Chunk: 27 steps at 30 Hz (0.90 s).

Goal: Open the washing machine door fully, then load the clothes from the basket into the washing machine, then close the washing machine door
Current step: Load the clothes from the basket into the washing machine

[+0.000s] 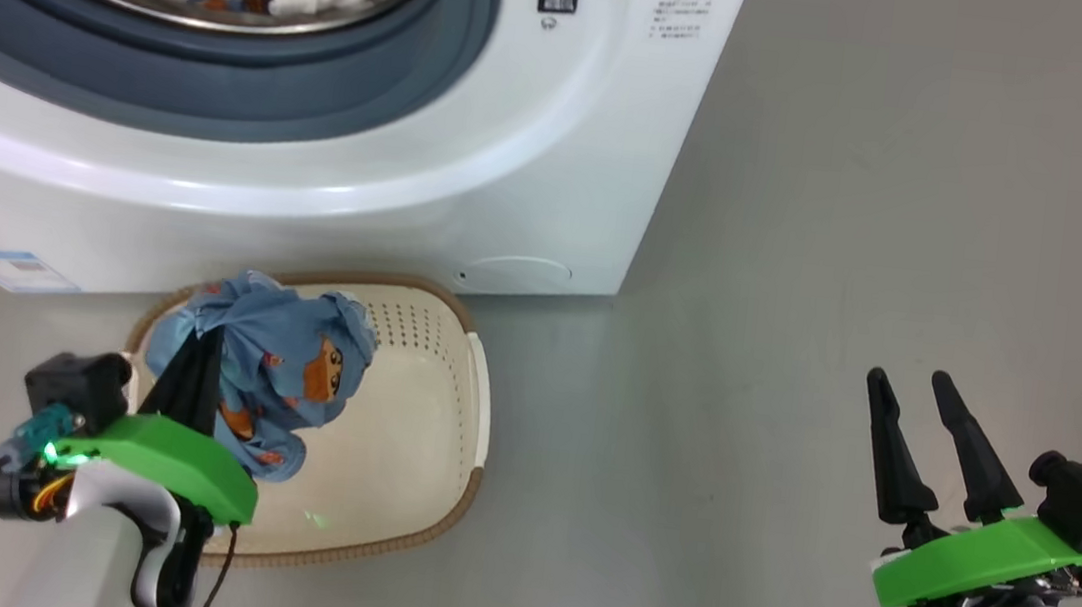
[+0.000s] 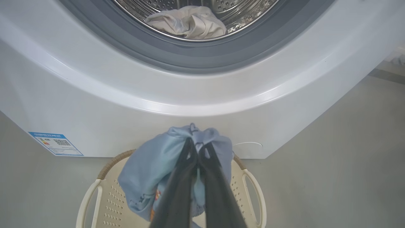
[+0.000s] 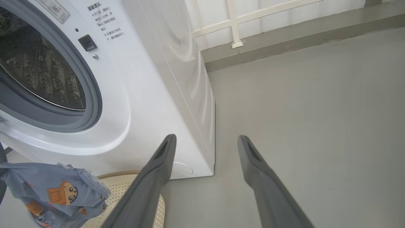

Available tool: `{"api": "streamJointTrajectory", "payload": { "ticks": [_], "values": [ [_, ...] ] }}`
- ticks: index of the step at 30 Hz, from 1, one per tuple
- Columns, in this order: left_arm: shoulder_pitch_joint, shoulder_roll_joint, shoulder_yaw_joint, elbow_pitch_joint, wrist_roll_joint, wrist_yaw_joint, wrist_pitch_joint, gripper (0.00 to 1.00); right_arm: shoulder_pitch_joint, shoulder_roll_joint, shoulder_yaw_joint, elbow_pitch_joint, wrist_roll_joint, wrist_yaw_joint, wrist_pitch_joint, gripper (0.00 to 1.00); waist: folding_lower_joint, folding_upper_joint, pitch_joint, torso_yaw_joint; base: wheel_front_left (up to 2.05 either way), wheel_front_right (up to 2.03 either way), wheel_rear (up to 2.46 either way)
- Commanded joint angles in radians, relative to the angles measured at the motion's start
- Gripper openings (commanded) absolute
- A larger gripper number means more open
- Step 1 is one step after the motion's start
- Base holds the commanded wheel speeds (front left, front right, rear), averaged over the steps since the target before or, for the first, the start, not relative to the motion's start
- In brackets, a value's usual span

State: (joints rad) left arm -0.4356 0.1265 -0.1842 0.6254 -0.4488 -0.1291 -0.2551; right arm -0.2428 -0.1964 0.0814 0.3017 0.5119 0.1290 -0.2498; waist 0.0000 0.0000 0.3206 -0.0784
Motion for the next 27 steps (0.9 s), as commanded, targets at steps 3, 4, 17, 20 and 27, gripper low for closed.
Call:
{"api": "streamJointTrajectory", "payload": {
  "ticks": [3, 4, 17, 20, 27],
  "values": [
    [0.039, 0.013, 0.059, -0.071, 0.029, -0.002, -0.007, 0.0, 0.033, -0.018, 0.017, -0.019, -0.003, 0.002, -0.012, 1.0, 0.0, 0.0, -0.043, 0.018, 0.0, 0.0, 0.0],
    [0.054, 0.01, 0.068, -0.089, 0.037, -0.002, -0.007, 0.0, 0.039, -0.02, 0.017, -0.018, -0.004, 0.002, -0.012, 1.0, 0.0, 0.0, -0.052, 0.02, 0.0, 0.0, 0.0],
    [0.277, -0.035, 0.184, -0.345, 0.14, -0.002, -0.007, 0.0, 0.105, -0.038, 0.011, -0.017, -0.002, 0.002, -0.012, 1.0, 0.0, 0.0, -0.131, 0.038, 0.0, 0.0, 0.0],
    [0.324, -0.046, 0.204, -0.392, 0.159, -0.002, -0.007, 0.0, 0.117, -0.04, 0.006, -0.018, -0.003, 0.002, -0.012, 1.0, 0.0, 0.0, -0.141, 0.04, 0.0, 0.0, 0.0],
    [0.384, -0.068, 0.231, -0.467, 0.171, -0.002, -0.007, 0.0, 0.132, -0.043, -0.002, -0.021, -0.004, 0.002, -0.012, 1.0, 0.0, 0.0, -0.149, 0.044, 0.0, 0.0, 0.0]
  ]
}}
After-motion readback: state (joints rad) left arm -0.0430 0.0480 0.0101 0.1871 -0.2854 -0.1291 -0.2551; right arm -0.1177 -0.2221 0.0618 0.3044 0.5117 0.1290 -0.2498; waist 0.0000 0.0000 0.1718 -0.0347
